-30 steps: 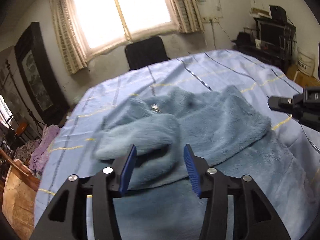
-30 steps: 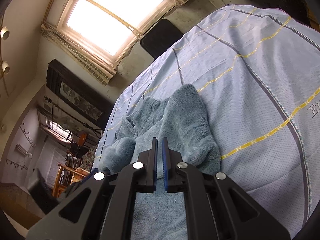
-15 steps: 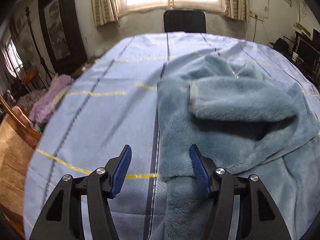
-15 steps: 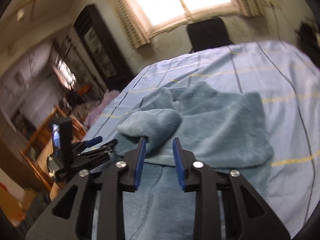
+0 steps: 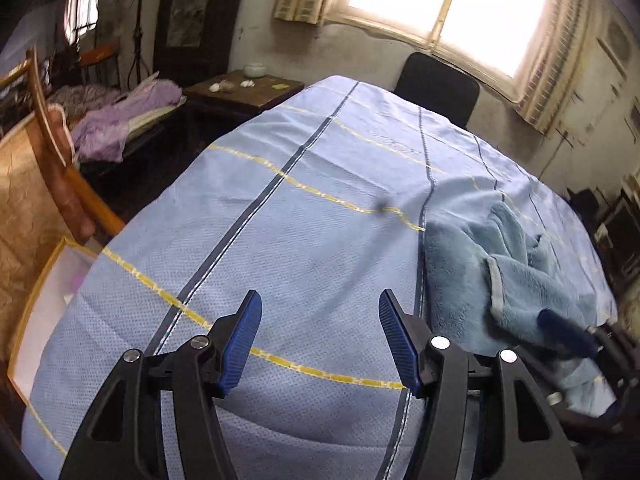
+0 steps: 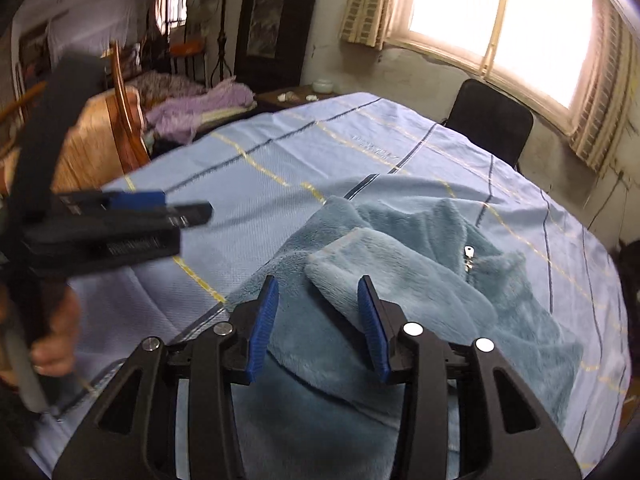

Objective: Fold large clothes

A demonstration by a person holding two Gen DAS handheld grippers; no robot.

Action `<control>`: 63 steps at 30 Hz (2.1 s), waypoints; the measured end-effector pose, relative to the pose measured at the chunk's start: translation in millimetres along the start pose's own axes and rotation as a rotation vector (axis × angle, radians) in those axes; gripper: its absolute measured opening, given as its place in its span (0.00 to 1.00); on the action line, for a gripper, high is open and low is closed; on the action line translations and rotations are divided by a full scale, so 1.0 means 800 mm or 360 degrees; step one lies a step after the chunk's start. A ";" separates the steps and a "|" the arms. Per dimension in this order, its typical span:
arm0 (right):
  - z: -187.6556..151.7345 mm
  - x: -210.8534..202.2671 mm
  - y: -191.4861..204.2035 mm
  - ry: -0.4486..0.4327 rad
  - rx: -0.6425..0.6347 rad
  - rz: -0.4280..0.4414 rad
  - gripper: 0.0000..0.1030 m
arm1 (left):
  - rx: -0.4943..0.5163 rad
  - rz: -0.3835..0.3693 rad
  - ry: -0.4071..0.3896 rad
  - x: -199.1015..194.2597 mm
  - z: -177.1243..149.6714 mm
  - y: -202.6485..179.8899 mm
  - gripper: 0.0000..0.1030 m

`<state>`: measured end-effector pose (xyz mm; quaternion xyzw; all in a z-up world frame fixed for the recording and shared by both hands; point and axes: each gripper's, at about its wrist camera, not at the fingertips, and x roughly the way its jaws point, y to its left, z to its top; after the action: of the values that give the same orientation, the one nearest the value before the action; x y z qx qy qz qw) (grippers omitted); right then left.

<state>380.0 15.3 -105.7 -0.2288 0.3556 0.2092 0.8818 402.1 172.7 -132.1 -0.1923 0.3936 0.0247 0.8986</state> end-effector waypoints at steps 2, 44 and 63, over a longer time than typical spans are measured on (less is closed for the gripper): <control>-0.001 0.018 0.013 0.0041 -0.0072 -0.0051 0.50 | -0.0043 -0.0046 0.0022 0.000 0.002 0.008 0.59; -0.152 -0.078 -0.278 -0.0290 0.1279 0.0287 0.07 | 0.0402 0.0172 0.0034 0.057 -0.024 -0.107 0.04; -0.172 -0.073 -0.289 -0.0242 0.1269 0.0329 0.08 | 0.0643 -0.0075 -0.0060 0.026 -0.034 -0.200 0.51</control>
<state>391.6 -259.4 -92.9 0.1835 0.3637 0.1586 0.8994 428.5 12.4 -111.8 -0.0167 0.3690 -0.0722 0.9265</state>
